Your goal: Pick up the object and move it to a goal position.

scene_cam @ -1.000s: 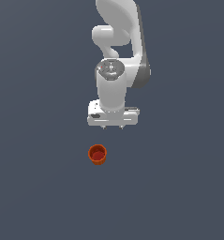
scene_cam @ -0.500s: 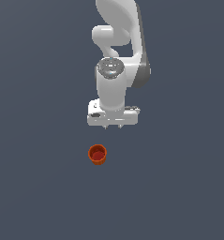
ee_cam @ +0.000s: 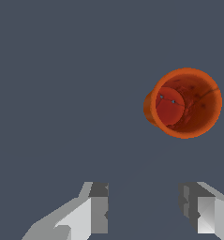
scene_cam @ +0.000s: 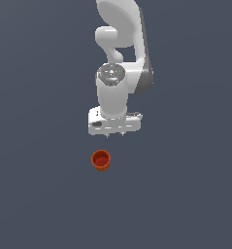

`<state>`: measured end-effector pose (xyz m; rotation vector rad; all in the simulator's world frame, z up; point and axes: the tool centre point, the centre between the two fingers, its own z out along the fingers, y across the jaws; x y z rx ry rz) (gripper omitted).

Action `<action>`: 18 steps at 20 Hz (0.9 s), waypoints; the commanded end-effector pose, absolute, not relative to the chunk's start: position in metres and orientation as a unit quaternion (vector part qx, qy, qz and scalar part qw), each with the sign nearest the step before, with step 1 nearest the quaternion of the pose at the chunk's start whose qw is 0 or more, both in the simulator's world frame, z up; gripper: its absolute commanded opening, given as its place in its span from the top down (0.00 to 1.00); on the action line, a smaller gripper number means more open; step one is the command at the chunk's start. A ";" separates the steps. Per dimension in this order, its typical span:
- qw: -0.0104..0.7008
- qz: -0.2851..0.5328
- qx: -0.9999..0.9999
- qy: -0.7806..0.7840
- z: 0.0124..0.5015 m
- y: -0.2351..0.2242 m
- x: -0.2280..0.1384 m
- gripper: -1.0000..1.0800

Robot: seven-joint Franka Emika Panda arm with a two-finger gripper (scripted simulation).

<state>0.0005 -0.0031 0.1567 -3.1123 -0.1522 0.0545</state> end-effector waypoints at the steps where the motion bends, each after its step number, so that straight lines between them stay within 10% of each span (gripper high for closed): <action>1: 0.012 0.014 -0.998 -0.067 0.154 -0.008 0.006 0.38; 18: -0.004 -0.020 -0.967 -0.254 0.123 -0.060 0.061 0.38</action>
